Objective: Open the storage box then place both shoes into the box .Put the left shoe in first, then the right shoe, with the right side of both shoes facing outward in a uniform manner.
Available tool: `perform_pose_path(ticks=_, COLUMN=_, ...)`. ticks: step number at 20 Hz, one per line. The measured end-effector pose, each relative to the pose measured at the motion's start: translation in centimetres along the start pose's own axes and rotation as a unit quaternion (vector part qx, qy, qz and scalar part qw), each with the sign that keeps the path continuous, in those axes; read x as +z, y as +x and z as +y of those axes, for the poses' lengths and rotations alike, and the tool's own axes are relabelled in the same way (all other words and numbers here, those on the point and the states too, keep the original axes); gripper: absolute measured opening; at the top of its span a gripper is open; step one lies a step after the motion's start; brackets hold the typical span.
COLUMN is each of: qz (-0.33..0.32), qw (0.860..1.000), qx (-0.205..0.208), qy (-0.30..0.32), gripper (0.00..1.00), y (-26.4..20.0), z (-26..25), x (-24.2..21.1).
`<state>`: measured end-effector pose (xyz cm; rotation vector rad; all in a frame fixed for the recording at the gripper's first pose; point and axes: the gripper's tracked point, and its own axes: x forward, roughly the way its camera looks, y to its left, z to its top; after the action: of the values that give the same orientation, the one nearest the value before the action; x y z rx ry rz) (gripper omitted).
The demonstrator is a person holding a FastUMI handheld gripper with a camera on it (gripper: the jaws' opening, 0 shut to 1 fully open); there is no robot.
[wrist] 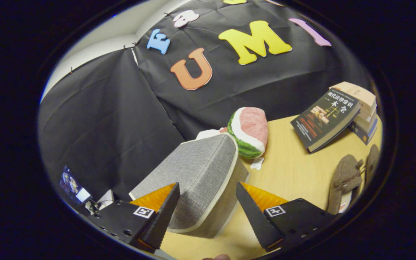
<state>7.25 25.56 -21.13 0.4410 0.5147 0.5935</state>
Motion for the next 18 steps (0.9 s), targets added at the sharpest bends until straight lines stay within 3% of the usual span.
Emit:
perform_pose_path(ticks=6, qz=0.023, qw=0.992, qx=0.052, qy=0.112, gripper=0.96, y=0.4, z=0.9, x=-2.7)
perform_pose_path(ticks=10, qz=0.044, qw=0.984, qx=0.081, qy=0.154, gripper=0.96, y=1.0, z=1.4, x=-3.1)
perform_pose_path(ticks=18, qz=0.055, qw=0.982, qx=0.081, qy=0.159, gripper=0.74, y=0.4, z=1.2, x=-1.6)
